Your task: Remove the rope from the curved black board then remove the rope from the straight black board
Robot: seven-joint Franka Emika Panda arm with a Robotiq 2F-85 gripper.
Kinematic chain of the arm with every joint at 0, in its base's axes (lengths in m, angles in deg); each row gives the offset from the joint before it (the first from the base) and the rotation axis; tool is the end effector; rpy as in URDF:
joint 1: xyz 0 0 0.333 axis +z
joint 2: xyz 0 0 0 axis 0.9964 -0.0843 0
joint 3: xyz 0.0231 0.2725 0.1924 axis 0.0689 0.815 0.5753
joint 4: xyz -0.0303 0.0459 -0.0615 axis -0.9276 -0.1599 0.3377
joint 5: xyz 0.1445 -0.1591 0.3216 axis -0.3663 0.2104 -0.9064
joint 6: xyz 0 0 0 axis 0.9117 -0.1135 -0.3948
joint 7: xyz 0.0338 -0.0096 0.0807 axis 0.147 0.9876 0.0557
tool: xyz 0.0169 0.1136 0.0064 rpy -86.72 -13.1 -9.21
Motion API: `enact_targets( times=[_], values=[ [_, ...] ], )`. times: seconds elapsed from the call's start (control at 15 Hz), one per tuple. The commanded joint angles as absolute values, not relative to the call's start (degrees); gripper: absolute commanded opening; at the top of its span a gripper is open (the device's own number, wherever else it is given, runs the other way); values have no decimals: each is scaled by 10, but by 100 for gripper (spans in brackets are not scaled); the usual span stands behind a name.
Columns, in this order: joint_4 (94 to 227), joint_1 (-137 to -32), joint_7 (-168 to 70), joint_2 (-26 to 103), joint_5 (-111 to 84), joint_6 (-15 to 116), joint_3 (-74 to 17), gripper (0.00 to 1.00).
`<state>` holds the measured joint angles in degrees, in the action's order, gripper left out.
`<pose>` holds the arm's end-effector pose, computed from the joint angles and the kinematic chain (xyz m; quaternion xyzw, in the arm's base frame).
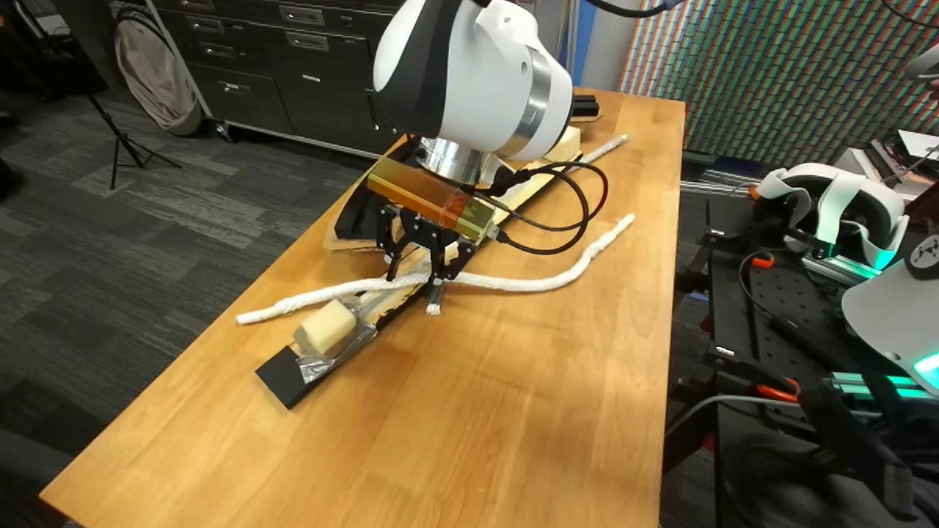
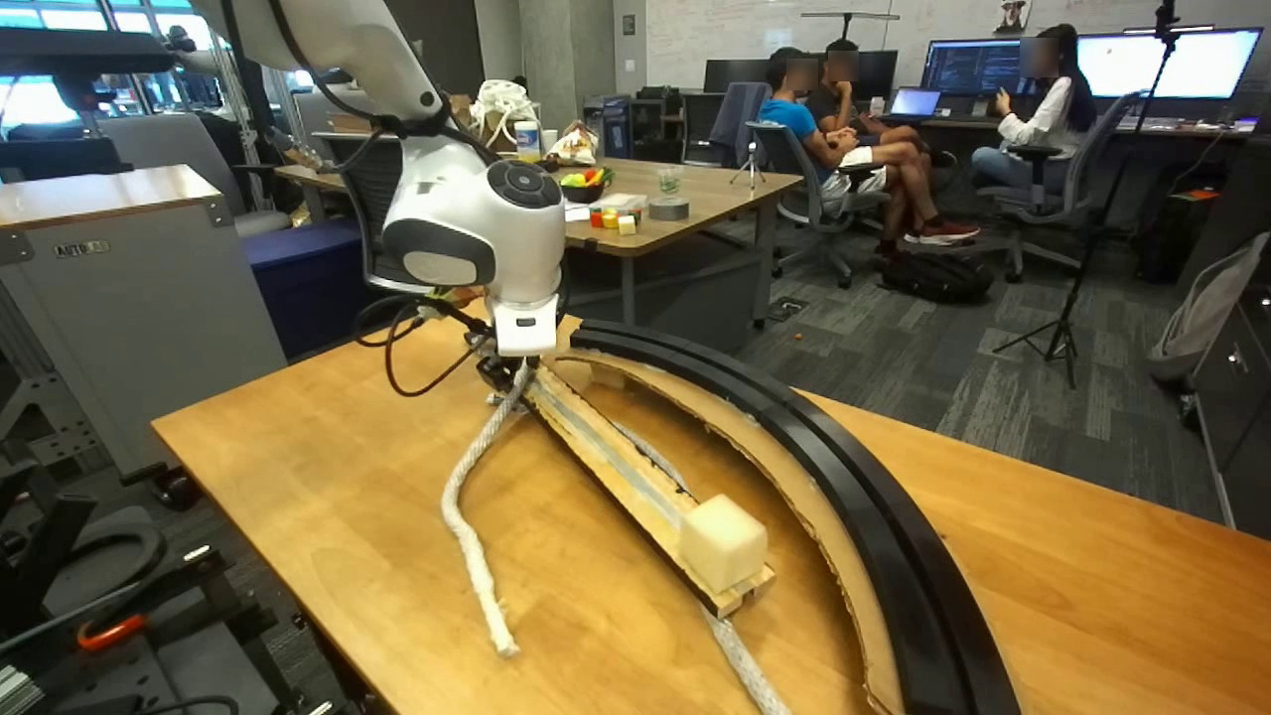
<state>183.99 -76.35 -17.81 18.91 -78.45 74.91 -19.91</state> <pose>0.5876 0.1012 0.1458 -0.7357 0.6340 0.0576 0.2314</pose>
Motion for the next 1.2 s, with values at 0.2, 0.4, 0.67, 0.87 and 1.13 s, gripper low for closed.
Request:
enact_targets(
  times=[0.2, 0.4, 0.67, 0.87, 1.13],
  values=[
    [1856, -750, -206, 207, -787, 763, -192, 7],
    [1871, -759, -242, 222, -796, 744, -176, 0],
    [1899, -764, -315, 239, -801, 722, -153, 3],
    [1921, -770, -367, 255, -810, 706, -138, 3],
    [1947, -787, -438, 289, -848, 669, -128, 3]
  ],
)
